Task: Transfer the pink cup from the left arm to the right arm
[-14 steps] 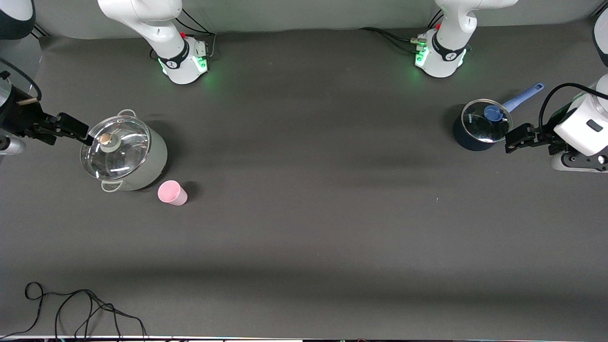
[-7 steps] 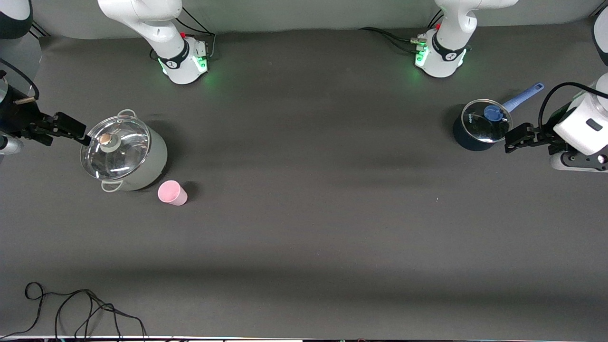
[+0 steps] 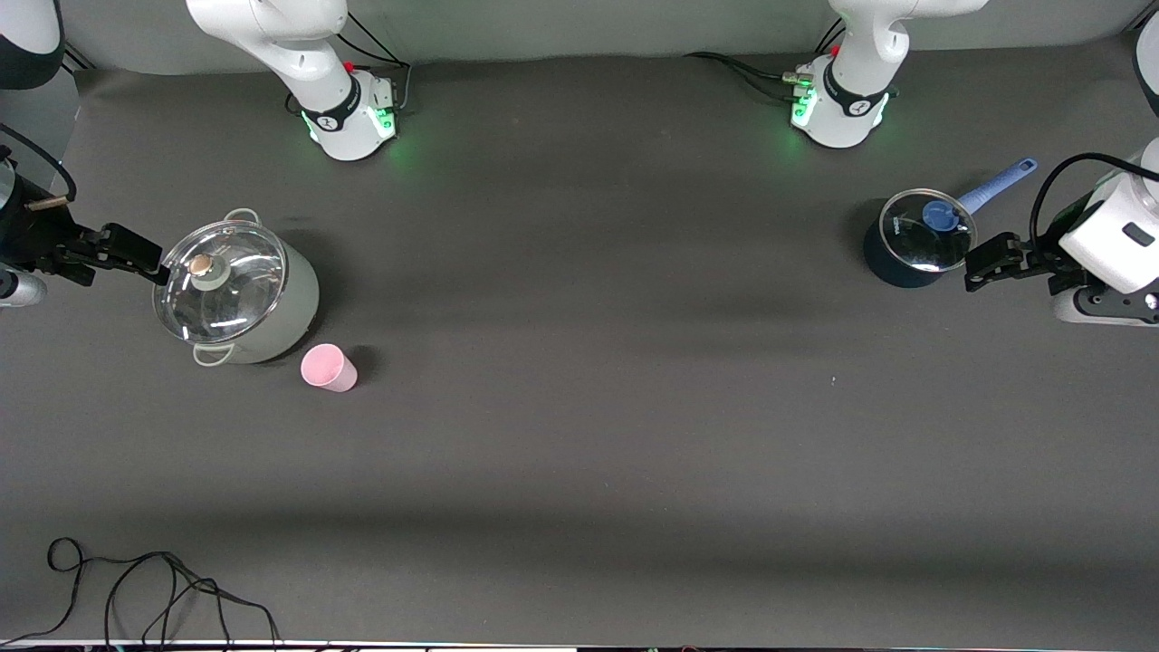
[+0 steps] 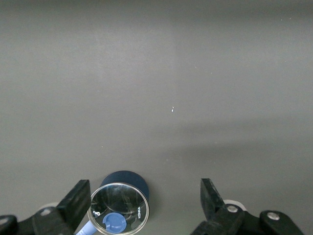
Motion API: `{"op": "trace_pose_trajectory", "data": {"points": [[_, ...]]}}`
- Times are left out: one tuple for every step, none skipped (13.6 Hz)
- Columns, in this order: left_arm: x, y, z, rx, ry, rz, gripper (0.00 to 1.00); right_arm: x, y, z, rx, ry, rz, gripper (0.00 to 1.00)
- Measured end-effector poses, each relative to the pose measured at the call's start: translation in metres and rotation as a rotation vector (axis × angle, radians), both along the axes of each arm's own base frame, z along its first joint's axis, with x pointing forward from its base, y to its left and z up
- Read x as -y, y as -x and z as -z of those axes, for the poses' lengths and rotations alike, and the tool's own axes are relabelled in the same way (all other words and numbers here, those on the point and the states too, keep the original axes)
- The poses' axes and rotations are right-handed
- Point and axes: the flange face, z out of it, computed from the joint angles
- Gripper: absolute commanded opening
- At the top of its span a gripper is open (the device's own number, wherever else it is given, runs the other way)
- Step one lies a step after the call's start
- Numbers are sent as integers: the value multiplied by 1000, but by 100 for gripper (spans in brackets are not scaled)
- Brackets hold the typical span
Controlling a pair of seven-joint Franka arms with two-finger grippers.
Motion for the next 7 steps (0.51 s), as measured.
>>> {"op": "trace_pose_trajectory", "data": {"points": [[0, 0, 0, 1, 0, 0, 100, 0, 0, 0, -1, 0, 0, 100], [0, 0, -1, 1, 0, 0, 100, 0, 0, 0, -2, 0, 0, 100], [0, 0, -2, 1, 0, -1, 100, -1, 0, 0, -3, 0, -1, 100], [-1, 0, -3, 1, -1, -1, 100, -1, 0, 0, -3, 0, -1, 100], [-1, 0, -4, 2, 0, -1, 100, -1, 0, 0, -4, 0, -2, 100], [-1, 0, -5, 2, 0, -1, 100, -1, 1, 0, -5, 0, -2, 100], [-1, 0, -5, 3, 0, -2, 100, -1, 1, 1, -6, 0, -2, 100]]}}
